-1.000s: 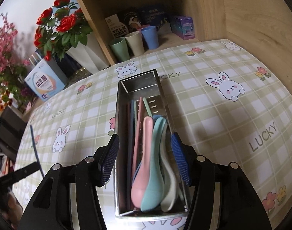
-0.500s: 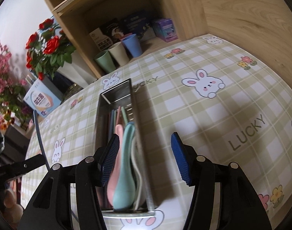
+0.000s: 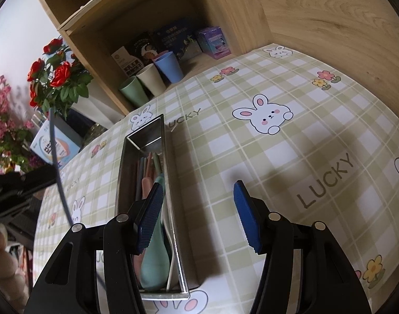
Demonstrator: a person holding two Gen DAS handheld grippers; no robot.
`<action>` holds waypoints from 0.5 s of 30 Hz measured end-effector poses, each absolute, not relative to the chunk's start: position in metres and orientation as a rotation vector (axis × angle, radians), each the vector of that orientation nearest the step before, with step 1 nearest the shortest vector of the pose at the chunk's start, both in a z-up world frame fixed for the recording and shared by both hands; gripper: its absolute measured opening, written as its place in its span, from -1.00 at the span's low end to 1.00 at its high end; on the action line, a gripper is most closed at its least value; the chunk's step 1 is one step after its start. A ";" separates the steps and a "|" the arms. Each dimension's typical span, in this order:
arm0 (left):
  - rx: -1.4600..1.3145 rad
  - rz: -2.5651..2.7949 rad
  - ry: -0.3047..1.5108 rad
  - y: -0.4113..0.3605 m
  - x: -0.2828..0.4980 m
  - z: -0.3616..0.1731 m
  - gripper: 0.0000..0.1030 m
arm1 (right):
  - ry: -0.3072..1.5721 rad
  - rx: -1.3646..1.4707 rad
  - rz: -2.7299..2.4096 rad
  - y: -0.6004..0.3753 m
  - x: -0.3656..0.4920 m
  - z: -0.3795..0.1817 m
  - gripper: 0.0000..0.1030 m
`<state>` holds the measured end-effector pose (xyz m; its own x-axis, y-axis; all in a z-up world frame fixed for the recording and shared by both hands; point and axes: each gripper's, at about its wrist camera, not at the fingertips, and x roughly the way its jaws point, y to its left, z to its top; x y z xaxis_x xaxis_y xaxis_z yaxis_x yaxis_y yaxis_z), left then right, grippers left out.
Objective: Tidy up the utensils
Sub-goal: 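Lower the blue chopstick into the steel tray and open the left gripper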
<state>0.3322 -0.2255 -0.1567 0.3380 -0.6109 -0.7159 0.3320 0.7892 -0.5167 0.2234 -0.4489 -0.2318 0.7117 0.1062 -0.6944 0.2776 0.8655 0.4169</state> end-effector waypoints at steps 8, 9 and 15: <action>-0.196 -0.570 1.129 -0.246 0.356 -0.196 -0.89 | 0.787 0.540 -0.115 -0.456 0.223 -0.235 0.07; -0.178 -0.561 1.135 -0.248 0.357 -0.200 -0.89 | 0.788 0.541 -0.119 -0.457 0.222 -0.235 0.07; -0.117 -0.537 1.170 -0.254 0.362 -0.220 -0.88 | 0.794 0.533 -0.116 -0.456 0.221 -0.235 0.07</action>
<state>0.3625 -0.2535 -0.2203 0.2805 -0.4588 -0.8431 0.3403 0.8688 -0.3597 0.2215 -0.4557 -0.2347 0.7023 0.0968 -0.7053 0.2948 0.8622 0.4119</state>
